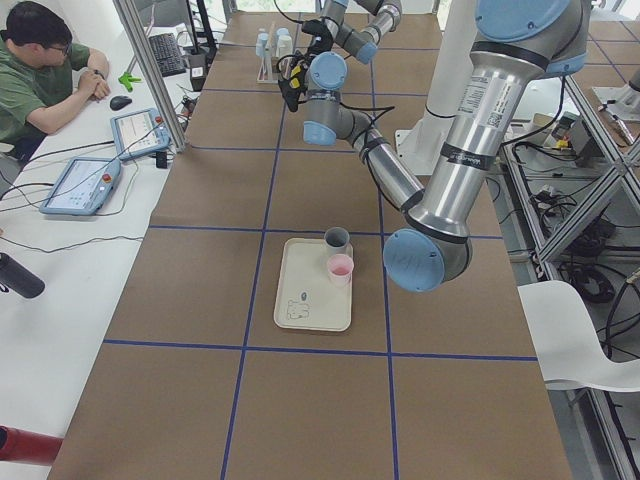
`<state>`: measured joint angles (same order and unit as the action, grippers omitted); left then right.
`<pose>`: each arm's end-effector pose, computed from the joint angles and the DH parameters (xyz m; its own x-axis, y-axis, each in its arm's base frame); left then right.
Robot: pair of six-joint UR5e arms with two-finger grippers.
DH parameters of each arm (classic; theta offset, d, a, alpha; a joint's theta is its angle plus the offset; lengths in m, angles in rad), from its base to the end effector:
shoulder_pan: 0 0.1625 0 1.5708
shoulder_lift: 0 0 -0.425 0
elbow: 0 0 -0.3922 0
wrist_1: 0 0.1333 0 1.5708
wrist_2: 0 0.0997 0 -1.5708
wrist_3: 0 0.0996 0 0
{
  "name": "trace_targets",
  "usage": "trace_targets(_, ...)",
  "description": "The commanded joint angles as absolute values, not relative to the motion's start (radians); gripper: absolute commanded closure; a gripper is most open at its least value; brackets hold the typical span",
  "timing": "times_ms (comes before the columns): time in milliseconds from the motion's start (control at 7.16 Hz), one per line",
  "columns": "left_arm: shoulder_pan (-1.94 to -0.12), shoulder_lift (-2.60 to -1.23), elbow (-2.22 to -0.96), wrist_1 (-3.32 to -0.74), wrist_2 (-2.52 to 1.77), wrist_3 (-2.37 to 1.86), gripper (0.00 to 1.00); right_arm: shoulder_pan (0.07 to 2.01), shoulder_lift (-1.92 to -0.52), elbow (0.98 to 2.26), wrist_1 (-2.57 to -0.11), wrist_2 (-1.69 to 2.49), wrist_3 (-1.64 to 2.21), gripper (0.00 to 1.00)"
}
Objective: Transfer IKEA cup to right arm and place on rack
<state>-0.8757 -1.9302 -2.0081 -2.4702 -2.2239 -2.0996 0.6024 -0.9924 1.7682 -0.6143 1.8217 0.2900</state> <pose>0.2577 -0.4227 0.1711 -0.1820 -0.4073 -0.8950 0.1529 0.8874 -0.4350 -0.4259 -0.4246 0.1298 0.2946 -0.9240 0.2440 -0.2262 0.1806 0.9572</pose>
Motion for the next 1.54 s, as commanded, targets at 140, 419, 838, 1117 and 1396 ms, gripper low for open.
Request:
trace_targets(140,-0.861,-1.956,-1.996,-2.470,-2.224,-2.105,1.00,0.574,-0.953,1.769,-0.606,1.740,0.189,0.02)
trace_targets(419,-0.856,-1.962,-1.996,-2.470,-2.224,-2.103,1.00,0.562,-0.953,1.775,-0.606,1.721,0.154,0.02)
trace_targets(838,-0.851,-1.963,-1.994,-2.468,-2.224,-2.100,1.00,0.552,-0.931,1.778,-0.606,1.717,0.105,0.02)
trace_targets(1117,-0.851,-1.965,-1.991,-2.470,-2.224,-2.098,1.00,0.551,-0.933,1.775,-0.571,1.717,0.095,0.02)
trace_targets(1396,-0.851,-1.970,-1.990,-2.467,-2.224,-2.100,1.00,0.548,-0.931,1.776,-0.569,1.717,0.074,0.10)
